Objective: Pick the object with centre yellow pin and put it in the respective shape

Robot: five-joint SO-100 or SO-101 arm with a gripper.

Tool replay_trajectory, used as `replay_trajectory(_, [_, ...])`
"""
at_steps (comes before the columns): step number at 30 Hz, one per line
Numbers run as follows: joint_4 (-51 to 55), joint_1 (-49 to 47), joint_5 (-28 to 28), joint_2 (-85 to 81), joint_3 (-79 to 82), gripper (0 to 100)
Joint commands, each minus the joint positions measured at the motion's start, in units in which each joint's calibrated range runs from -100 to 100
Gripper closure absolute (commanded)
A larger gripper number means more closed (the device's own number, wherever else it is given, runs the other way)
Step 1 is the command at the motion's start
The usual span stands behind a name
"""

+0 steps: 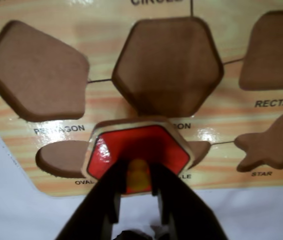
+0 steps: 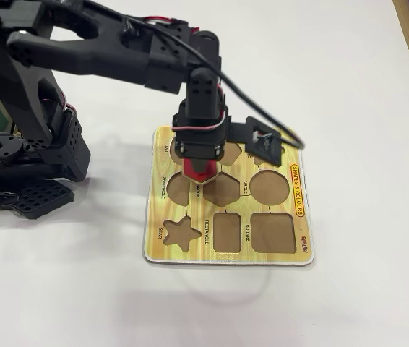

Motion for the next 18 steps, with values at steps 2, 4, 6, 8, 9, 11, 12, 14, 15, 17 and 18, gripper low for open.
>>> replay_trajectory(2, [-0.5, 2.5, 3.9, -3.1, -0.4, 99])
replay_trajectory(4, [-0.6, 2.9, 5.5, -2.8, -1.0, 99])
replay_trajectory(6, [-0.6, 3.2, 6.2, -2.4, -1.2, 99])
replay_trajectory(8, [-0.6, 3.2, 6.2, -2.2, -1.3, 99])
replay_trajectory(9, [-0.6, 3.0, 6.1, -2.2, -1.3, 99])
replay_trajectory(11, [-0.6, 2.5, 5.6, -2.2, -1.5, 99])
replay_trajectory(12, [-0.6, 2.4, 5.6, -2.2, -2.2, 99])
replay_trajectory(14, [-0.6, 2.2, 5.9, -2.2, -4.4, 99])
replay_trajectory(15, [-0.4, 2.2, 6.1, -2.2, -5.8, 99])
replay_trajectory(17, [-0.4, 2.2, 5.8, -2.2, -7.9, 99])
replay_trajectory(18, [-0.6, 2.2, 5.6, -2.2, -8.8, 99])
